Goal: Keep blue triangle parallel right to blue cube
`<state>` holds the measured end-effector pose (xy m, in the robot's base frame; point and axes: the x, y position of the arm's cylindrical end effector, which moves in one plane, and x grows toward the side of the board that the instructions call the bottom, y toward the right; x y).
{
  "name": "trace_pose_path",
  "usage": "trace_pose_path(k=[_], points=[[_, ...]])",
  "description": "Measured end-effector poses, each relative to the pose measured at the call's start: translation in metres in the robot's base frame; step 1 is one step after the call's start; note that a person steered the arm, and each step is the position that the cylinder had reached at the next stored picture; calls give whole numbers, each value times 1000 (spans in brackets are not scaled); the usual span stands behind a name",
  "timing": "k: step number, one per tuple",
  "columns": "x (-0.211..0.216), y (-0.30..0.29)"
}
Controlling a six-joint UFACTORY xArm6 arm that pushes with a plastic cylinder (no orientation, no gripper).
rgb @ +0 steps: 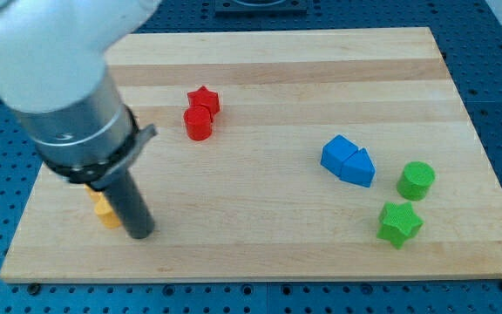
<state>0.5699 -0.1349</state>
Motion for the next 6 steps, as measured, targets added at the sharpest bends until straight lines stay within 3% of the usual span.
trace_pose_path(k=[2, 4, 6], points=[[-4, 126], [-34, 237], [-87, 247]])
